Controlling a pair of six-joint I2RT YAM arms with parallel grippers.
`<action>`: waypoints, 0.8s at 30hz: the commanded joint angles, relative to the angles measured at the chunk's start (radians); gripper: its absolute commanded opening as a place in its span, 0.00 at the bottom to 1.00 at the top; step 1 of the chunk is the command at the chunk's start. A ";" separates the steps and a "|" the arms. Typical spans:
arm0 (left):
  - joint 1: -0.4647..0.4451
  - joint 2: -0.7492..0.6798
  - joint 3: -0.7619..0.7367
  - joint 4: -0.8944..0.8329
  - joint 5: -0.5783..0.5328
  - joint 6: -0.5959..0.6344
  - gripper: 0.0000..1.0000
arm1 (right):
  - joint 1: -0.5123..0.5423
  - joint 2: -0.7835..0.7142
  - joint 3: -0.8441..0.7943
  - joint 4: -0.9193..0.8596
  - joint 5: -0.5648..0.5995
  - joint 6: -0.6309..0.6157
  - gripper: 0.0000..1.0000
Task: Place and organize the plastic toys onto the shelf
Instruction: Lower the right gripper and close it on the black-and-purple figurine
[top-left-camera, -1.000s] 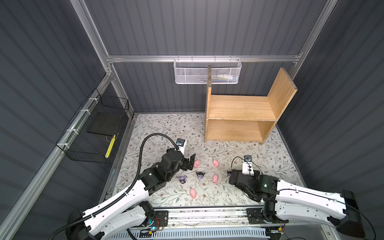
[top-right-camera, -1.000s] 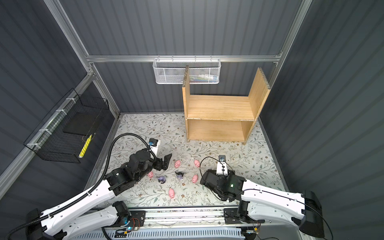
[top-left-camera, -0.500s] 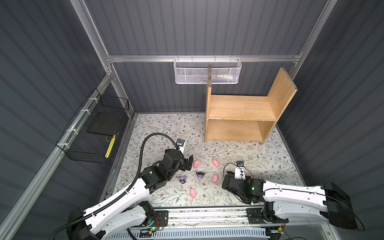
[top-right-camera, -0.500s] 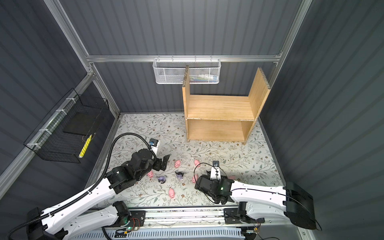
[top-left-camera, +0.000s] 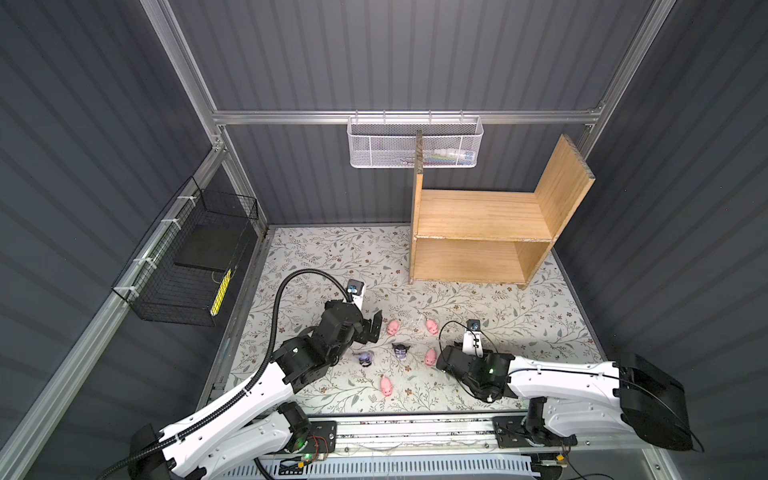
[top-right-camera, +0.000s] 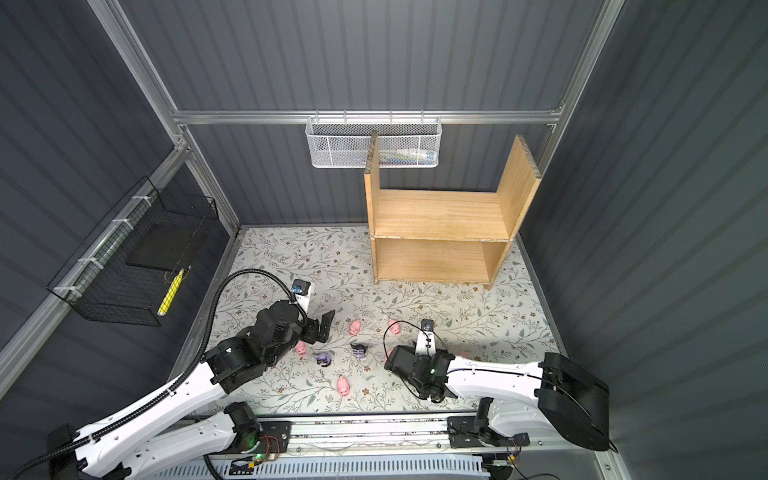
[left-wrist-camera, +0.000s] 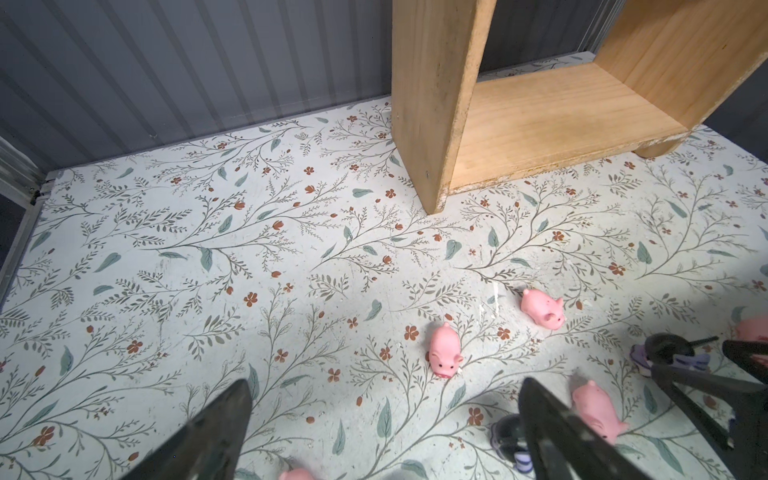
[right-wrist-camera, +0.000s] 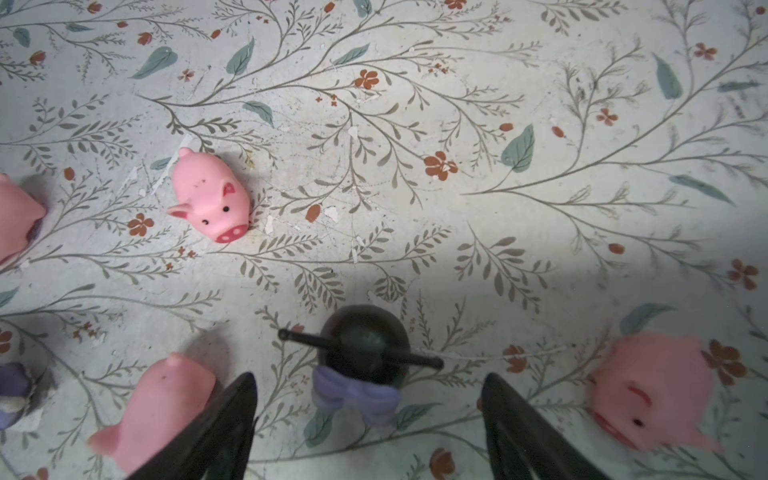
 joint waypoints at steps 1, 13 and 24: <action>-0.004 -0.003 -0.010 -0.003 -0.018 -0.011 1.00 | -0.026 0.016 -0.008 0.038 -0.010 -0.036 0.79; -0.004 0.017 -0.018 0.015 -0.025 -0.004 1.00 | -0.059 0.102 0.017 0.065 -0.026 -0.031 0.71; -0.004 0.038 -0.023 0.031 -0.025 0.005 1.00 | -0.076 0.177 0.037 0.096 -0.025 -0.026 0.63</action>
